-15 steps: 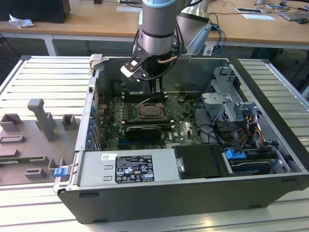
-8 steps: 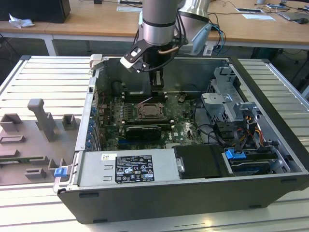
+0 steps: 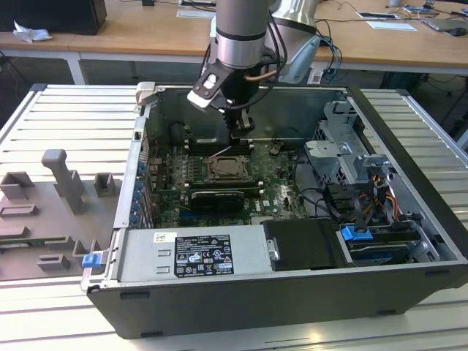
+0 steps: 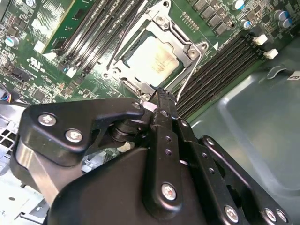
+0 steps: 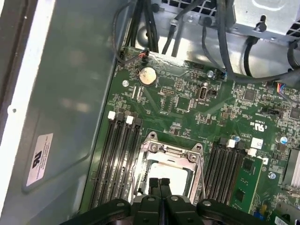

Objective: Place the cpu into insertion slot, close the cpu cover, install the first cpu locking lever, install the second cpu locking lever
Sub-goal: 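Install the first cpu locking lever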

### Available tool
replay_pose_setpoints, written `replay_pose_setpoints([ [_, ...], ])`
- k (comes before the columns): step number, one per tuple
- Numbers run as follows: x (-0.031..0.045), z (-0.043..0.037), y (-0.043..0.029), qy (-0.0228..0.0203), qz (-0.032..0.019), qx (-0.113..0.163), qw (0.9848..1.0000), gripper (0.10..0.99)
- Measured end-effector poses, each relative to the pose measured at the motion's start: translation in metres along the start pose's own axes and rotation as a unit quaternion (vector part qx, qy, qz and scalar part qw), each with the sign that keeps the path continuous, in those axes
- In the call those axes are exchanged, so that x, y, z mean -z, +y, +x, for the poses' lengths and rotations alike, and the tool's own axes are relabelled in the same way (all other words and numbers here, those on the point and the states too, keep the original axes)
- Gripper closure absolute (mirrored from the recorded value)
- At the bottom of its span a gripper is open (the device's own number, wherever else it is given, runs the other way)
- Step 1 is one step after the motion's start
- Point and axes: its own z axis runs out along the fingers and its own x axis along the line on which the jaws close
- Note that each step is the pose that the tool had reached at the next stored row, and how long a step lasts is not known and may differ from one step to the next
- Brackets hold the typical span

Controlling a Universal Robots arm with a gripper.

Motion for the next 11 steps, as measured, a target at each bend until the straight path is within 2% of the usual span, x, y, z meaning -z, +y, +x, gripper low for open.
replay_pose_setpoints([
  [2,-0.0002,0.0000,0.0000,0.0005,0.0003,0.017,0.9999,0.980],
  [4,-0.0001,0.0000,0.0000,0.0010,0.0006,0.043,0.9991,0.980],
  [8,-0.0002,0.0000,0.0000,0.0015,0.0008,0.059,0.9983,0.980],
  [11,-0.0002,0.0000,0.0000,0.0020,0.0011,0.080,0.9968,0.980],
])
